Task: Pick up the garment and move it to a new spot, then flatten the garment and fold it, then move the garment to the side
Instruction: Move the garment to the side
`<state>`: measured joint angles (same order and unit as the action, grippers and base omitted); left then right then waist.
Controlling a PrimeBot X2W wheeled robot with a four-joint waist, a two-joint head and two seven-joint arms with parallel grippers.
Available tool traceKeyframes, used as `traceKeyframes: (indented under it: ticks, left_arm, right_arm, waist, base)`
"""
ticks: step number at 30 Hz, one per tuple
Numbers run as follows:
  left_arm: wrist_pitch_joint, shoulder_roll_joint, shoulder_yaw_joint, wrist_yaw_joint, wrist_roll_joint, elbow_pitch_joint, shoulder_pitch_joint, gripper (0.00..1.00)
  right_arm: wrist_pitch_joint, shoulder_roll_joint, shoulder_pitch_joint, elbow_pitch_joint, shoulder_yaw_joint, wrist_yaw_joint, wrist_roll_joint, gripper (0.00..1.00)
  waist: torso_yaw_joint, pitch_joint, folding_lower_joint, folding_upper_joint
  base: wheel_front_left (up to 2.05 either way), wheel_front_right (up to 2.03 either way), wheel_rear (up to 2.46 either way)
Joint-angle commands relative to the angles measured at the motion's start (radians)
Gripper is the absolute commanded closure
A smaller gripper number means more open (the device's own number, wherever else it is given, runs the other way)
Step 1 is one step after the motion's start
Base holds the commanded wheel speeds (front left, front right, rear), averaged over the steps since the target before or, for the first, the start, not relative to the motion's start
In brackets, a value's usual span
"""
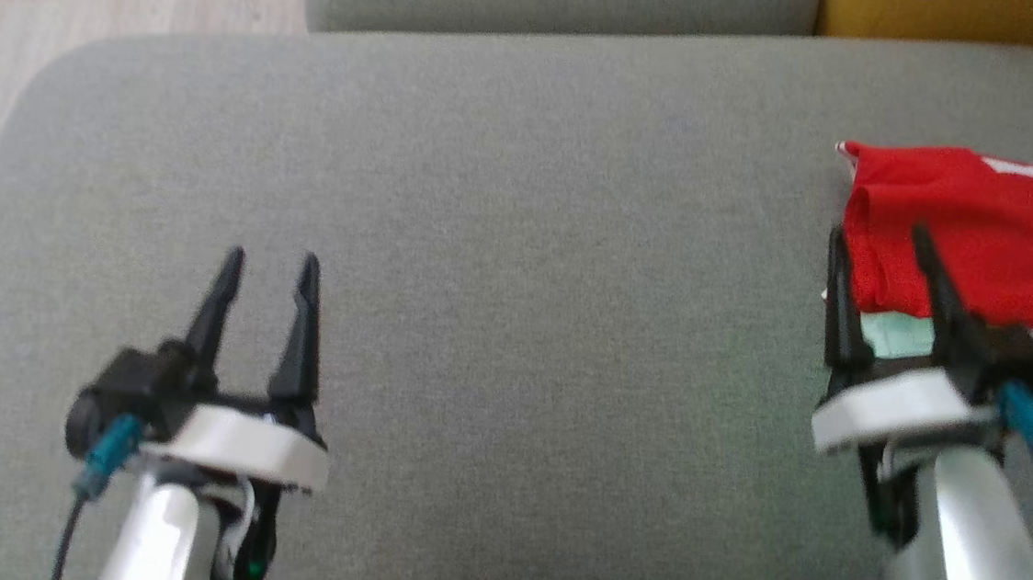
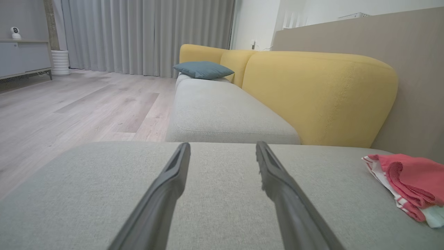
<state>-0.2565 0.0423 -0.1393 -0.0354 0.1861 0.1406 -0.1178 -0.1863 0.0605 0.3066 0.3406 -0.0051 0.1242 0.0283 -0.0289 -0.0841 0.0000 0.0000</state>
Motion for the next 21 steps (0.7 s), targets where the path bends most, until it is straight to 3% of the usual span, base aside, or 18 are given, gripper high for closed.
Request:
traceKeyframes:
  ticks: [1, 8, 21]
  left_arm:
    - [-0.005, 0.008, 0.017, 0.007, 0.009, -0.039, -0.001, 0.00]
    - [-0.005, 0.008, 0.013, 0.029, 0.009, -0.082, 0.057, 0.00]
    - [-0.005, 0.008, 0.010, 0.042, -0.003, -0.139, 0.082, 0.00]
  right_arm:
    - [-0.035, -0.009, -0.024, -0.035, 0.036, 0.007, -0.054, 0.00]
    - [-0.070, -0.010, -0.123, -0.039, 0.062, 0.007, -0.137, 0.00]
    - [-0.075, -0.010, -0.155, -0.066, 0.062, 0.007, -0.144, 0.00]
  waist:
    - [0.011, 0.033, 0.0000, 0.0000]
    - [0.006, 0.059, 0.0000, 0.0000]
    - [0.001, 0.062, 0.0000, 0.0000]
  base:
    - [0.00, 0.00, 0.00]
    - [0.00, 0.00, 0.00]
    - [0.00, 0.00, 0.00]
